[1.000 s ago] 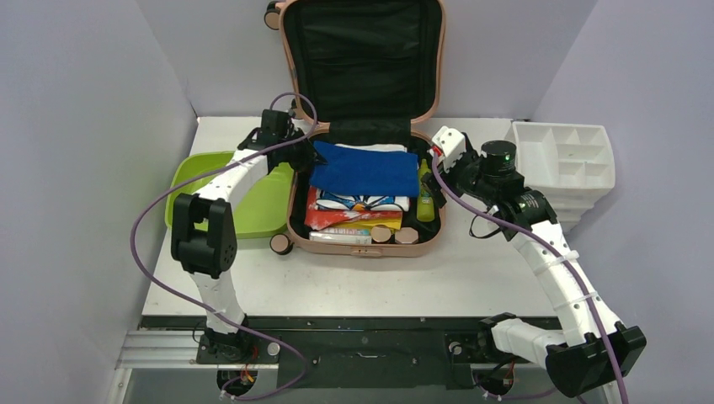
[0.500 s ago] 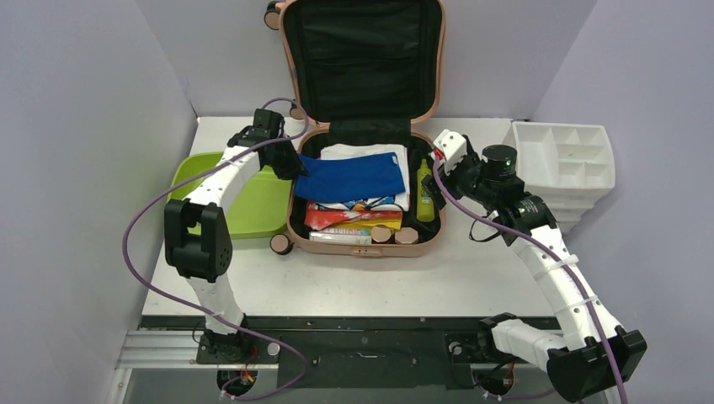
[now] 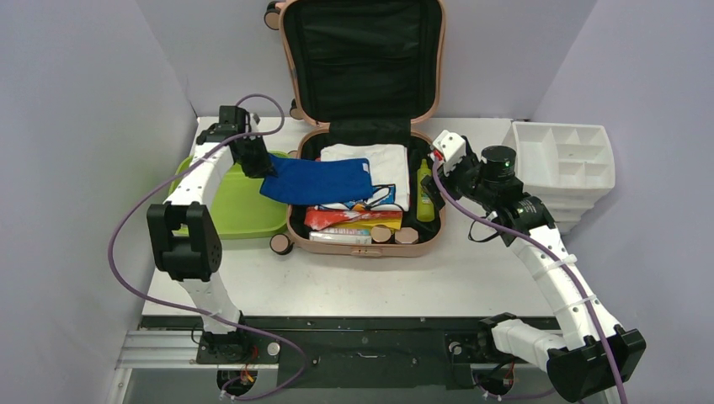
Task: Open, take out, and arrange the luggage
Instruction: Place the clothes in the bin.
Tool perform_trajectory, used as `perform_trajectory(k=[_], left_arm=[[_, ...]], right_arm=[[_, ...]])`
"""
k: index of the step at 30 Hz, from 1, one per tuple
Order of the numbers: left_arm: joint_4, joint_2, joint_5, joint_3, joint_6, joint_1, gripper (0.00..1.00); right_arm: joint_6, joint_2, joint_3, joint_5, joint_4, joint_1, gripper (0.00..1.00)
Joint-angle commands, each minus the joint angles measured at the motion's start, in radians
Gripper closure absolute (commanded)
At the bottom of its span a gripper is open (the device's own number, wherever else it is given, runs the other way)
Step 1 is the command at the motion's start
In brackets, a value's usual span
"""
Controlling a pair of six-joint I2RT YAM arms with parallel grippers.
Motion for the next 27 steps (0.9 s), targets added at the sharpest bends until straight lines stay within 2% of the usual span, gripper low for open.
perform_trajectory(k=[1,7,14,24,27], left_arm=[[-0.035,-0.06,0.022,0.057,0.16,0.052,1.0],[-0.082,-0.084,0.032,0.056,0.341,0.146,1.0],[-0.059,-0.043,0.015,0.017,0.45,0.257,1.0],[0.034,0.086,-0.058,-0.019,0.537,0.278,1.0],[0.096,0.111,-0.144,-0.037,0.555,0.277,1.0]], right_arm=[[0.013,-0.009,-0.009,-0.035,0.051,-0.007,0.21],[0.011,-0.01,-0.019,-0.046,0.055,-0.005,0.21],[0.016,-0.013,-0.02,-0.057,0.059,-0.004,0.21],[0.023,-0.034,-0.03,-0.064,0.061,-0.005,0.21],[0.026,-0.041,-0.033,-0.069,0.062,-0.005,0.21]])
